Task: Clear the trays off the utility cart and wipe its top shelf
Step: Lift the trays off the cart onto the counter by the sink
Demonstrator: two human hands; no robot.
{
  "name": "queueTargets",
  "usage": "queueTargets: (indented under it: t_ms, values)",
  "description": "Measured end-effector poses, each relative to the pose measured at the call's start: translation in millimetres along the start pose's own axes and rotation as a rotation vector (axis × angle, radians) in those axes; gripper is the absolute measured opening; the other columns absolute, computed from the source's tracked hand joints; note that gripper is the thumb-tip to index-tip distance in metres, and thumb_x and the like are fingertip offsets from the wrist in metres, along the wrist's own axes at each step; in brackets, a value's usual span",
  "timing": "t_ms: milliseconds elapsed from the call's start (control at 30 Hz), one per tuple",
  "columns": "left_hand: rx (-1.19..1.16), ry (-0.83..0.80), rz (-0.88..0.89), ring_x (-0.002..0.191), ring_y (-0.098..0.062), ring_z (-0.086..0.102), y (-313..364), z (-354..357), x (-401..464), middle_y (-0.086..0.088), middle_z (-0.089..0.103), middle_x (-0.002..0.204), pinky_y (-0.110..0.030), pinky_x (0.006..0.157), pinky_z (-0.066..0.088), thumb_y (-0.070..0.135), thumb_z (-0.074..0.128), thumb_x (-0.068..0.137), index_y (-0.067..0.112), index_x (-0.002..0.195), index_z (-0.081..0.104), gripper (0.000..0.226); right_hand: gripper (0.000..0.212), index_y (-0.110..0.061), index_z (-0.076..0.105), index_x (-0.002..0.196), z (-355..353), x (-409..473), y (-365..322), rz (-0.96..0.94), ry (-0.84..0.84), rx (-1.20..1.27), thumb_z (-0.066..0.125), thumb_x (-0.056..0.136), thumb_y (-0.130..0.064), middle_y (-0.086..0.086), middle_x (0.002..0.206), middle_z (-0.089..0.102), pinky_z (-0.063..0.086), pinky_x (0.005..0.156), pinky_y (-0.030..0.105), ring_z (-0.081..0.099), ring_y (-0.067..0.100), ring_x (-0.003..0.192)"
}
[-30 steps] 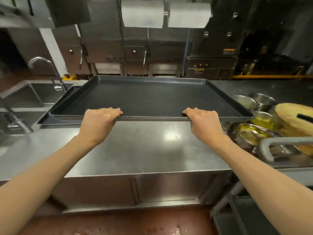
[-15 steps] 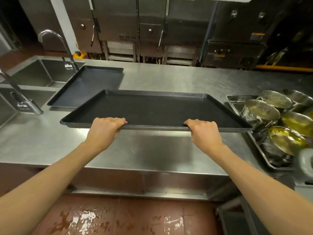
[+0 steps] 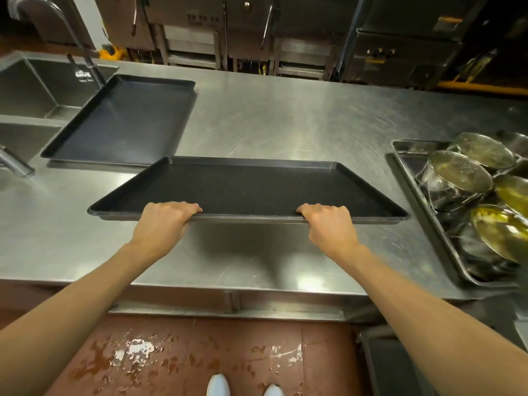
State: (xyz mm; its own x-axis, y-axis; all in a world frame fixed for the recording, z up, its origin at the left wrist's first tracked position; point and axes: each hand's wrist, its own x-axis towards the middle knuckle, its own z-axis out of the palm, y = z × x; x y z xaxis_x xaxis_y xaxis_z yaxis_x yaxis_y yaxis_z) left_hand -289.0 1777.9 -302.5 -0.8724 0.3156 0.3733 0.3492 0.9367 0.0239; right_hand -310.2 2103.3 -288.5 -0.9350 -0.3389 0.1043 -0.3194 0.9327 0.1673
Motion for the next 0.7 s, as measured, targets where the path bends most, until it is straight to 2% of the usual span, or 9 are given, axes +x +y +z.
queueTargets:
  t_ms: [267, 367, 433, 500, 567, 700]
  values:
    - [-0.028, -0.088, -0.008, 0.06, -0.027, 0.072, -16, 36, 12, -0.006, 0.073, 0.069, -0.031, 0.042, 0.047, -0.004, 0.086, 0.057, 0.014, 0.088, 0.076, 0.038, 0.04, -0.017, 0.062, 0.117, 21, 15, -9, 0.047, -0.087, 0.058, 0.062, 0.082, 0.002, 0.001, 0.096, 0.068, 0.047, 0.065, 0.034, 0.067, 0.023, 0.084]
    - [-0.005, -0.11, 0.019, 0.058, -0.026, 0.07, -19, 50, 13, -0.005, 0.07, 0.067, -0.027, 0.041, 0.043, -0.006, 0.083, 0.058, 0.014, 0.09, 0.074, 0.038, 0.045, -0.012, 0.072, 0.096, 35, 16, -9, 0.044, -0.062, 0.051, 0.084, 0.056, 0.006, 0.002, 0.071, 0.065, 0.046, 0.046, 0.032, 0.064, 0.023, 0.056]
    - [-0.003, -0.131, 0.015, 0.059, -0.025, 0.069, -22, 60, 12, -0.004, 0.069, 0.067, -0.027, 0.04, 0.045, -0.007, 0.081, 0.061, 0.014, 0.091, 0.073, 0.038, 0.054, -0.012, 0.073, 0.087, 47, 17, -11, 0.043, -0.051, 0.04, 0.089, 0.039, 0.008, 0.001, 0.064, 0.064, 0.042, 0.037, 0.028, 0.062, 0.022, 0.048]
    - [-0.025, -0.157, -0.008, 0.068, -0.028, 0.072, -25, 71, 9, -0.007, 0.073, 0.077, -0.033, 0.042, 0.052, -0.01, 0.08, 0.059, 0.014, 0.094, 0.072, 0.044, 0.06, -0.012, 0.074, 0.09, 61, 16, -10, 0.04, -0.082, 0.033, 0.088, 0.036, 0.011, 0.003, 0.074, 0.07, 0.044, 0.038, 0.029, 0.068, 0.025, 0.057]
    - [-0.041, -0.178, -0.007, 0.082, -0.028, 0.074, -24, 82, 5, -0.008, 0.076, 0.096, -0.035, 0.049, 0.058, -0.009, 0.085, 0.052, 0.014, 0.1, 0.074, 0.054, 0.069, -0.01, 0.075, 0.095, 74, 15, -7, 0.029, -0.106, 0.019, 0.089, 0.032, 0.013, 0.007, 0.087, 0.074, 0.049, 0.041, 0.031, 0.072, 0.029, 0.07]
    - [-0.039, -0.276, -0.007, 0.095, -0.028, 0.072, -12, 106, -6, -0.007, 0.072, 0.113, -0.042, 0.064, 0.062, -0.001, 0.092, 0.043, 0.014, 0.111, 0.073, 0.072, 0.084, -0.006, 0.075, 0.103, 103, 10, 0, -0.005, -0.194, -0.051, 0.091, 0.022, 0.011, 0.01, 0.104, 0.075, 0.059, 0.059, 0.034, 0.073, 0.031, 0.088]
